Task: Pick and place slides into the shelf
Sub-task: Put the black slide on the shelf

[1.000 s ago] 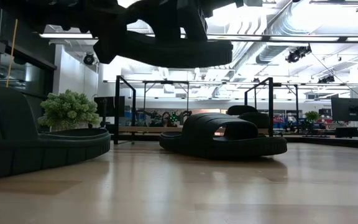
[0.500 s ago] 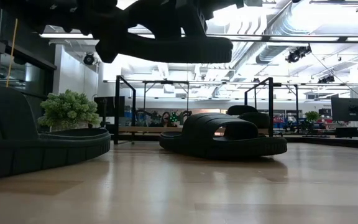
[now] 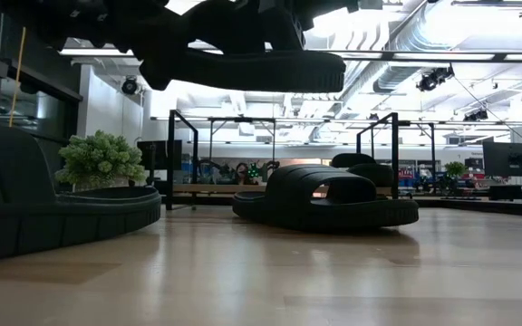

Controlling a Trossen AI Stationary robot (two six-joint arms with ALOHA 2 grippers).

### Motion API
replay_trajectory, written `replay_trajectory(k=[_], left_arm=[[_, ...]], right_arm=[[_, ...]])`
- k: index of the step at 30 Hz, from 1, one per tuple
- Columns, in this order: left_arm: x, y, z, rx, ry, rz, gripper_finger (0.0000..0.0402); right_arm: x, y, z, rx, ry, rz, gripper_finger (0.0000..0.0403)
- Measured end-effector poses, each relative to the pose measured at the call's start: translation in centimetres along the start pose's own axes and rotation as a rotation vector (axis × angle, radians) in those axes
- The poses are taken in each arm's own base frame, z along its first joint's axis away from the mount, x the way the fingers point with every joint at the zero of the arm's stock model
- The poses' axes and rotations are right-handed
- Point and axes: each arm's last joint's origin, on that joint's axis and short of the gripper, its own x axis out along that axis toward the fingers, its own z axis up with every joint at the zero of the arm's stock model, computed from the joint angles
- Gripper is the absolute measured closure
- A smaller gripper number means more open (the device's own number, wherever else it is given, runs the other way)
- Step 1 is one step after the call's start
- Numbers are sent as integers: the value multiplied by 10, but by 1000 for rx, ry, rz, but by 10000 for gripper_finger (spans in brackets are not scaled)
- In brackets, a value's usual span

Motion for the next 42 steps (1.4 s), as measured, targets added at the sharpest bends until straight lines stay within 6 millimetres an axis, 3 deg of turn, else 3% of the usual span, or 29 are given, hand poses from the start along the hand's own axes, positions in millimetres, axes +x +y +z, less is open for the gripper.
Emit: replay_trajectory(k=[9,18,26,33,42], left_arm=[[0,1,-2,31,14,6,257],[-1,3,-2,62,5,92,199],[-6,3,-1,72,0,138,194],[-24,-2,2,95,3,188,204],[-44,-8,3,93,11,208,202]], right_arm=[[0,1,-2,-16,41,-12,402],[-1,-3,-4,33,102,-60,402],[-5,-11,-5,34,190,-143,402],[-5,-15,-6,98,195,-156,402],[-12,-44,-14,294,232,-136,402]])
